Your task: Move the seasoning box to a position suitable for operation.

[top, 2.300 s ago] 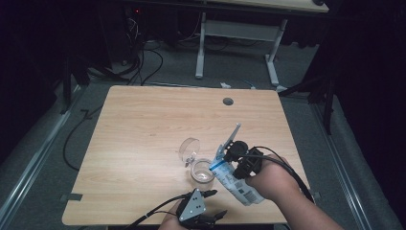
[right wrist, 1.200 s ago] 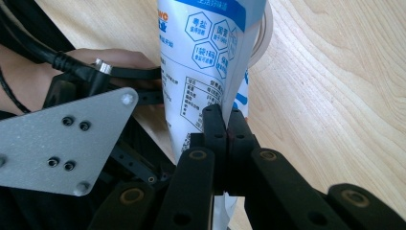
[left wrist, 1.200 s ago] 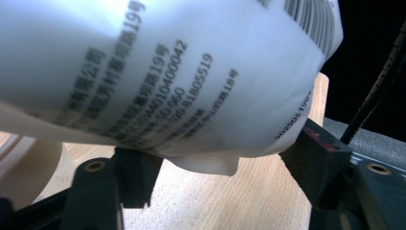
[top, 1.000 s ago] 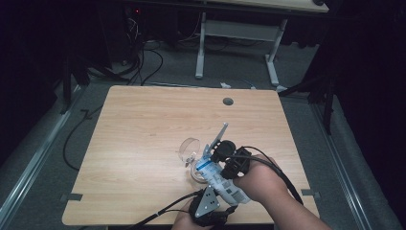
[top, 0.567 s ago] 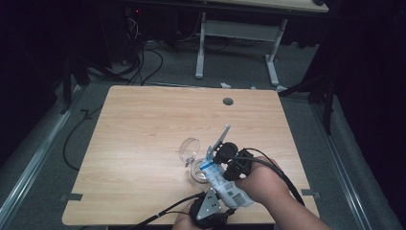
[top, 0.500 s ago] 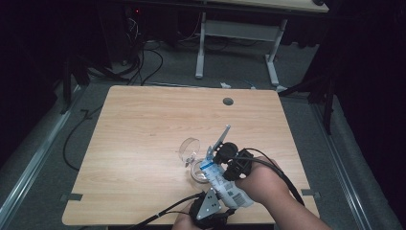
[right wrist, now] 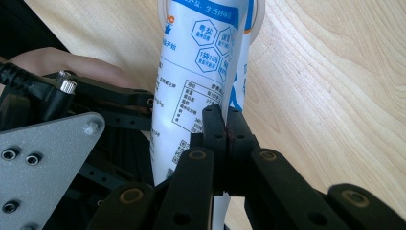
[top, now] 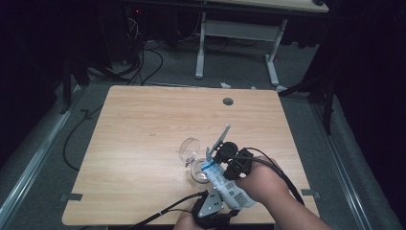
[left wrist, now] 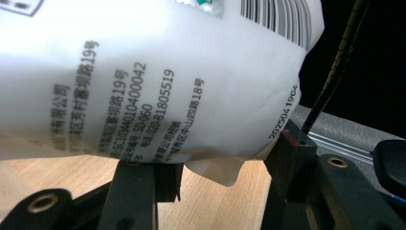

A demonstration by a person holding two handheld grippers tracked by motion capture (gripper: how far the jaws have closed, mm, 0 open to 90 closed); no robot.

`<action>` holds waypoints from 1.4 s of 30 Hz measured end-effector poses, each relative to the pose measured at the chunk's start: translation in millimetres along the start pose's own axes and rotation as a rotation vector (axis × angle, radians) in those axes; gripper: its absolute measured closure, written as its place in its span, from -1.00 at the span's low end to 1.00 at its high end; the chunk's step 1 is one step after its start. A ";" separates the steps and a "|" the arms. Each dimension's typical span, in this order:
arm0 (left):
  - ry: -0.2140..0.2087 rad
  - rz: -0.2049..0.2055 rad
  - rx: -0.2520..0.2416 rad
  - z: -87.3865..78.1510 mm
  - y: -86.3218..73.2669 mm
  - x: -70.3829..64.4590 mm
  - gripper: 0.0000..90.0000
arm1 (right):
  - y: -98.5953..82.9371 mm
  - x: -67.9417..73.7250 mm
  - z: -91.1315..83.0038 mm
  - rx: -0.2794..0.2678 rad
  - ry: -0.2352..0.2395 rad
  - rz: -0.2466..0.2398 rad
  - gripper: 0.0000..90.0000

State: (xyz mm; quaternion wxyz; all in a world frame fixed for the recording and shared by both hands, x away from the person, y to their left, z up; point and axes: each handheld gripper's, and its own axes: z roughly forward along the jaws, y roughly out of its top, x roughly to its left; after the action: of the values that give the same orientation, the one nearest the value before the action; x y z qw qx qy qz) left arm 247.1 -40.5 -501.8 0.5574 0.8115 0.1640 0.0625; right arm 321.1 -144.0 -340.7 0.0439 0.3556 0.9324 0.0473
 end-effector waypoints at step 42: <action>-0.043 0.004 -0.080 -10.5 8.1 5.2 0.22 | 14.7 -0.2 -1.6 -0.023 -0.010 -0.024 1.00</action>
State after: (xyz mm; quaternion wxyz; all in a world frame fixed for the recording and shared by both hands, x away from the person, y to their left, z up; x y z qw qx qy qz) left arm 250.5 -32.2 -490.9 0.5928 0.7900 0.1477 0.0525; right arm 330.7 -133.4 -337.4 0.0534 0.3441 0.9358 0.0558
